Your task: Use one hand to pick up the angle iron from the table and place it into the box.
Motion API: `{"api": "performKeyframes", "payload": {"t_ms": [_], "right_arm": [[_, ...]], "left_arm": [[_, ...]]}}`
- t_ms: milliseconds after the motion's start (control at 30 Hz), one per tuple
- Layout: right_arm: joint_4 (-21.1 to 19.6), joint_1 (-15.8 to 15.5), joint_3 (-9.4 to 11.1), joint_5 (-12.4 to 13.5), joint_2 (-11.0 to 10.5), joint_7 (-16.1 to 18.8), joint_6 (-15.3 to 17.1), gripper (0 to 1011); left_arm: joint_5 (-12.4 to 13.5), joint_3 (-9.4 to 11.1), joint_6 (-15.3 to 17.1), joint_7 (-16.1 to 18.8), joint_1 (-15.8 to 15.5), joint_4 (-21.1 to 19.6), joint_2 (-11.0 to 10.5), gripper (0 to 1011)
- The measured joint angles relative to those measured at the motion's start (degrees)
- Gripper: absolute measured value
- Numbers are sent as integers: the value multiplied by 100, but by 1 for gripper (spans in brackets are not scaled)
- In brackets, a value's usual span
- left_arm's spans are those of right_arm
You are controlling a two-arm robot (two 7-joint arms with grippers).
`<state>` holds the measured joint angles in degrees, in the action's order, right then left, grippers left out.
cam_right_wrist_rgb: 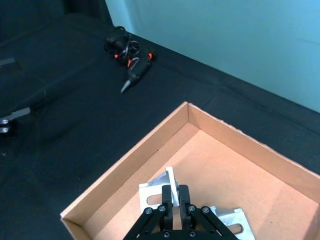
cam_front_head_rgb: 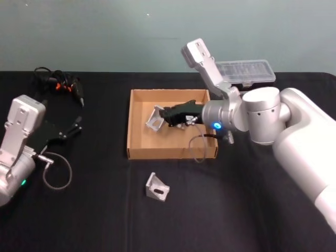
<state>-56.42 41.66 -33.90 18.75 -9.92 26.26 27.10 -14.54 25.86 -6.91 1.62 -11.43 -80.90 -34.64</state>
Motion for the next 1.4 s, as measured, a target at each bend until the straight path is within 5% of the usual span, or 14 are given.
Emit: {"api": "performKeyframes", "payload": {"t_ms": [200, 700, 1400], "right_arm": [[392, 165, 2, -64, 190, 60, -2, 87], [413, 181, 2, -85, 205, 63, 2, 153], [391, 168, 2, -73, 193, 55, 6, 833]], "left_arm": [[0, 0, 0, 0, 0, 0, 0, 1011], [0, 0, 0, 0, 0, 0, 0, 1012], [0, 0, 0, 0, 0, 0, 0, 1011]]}}
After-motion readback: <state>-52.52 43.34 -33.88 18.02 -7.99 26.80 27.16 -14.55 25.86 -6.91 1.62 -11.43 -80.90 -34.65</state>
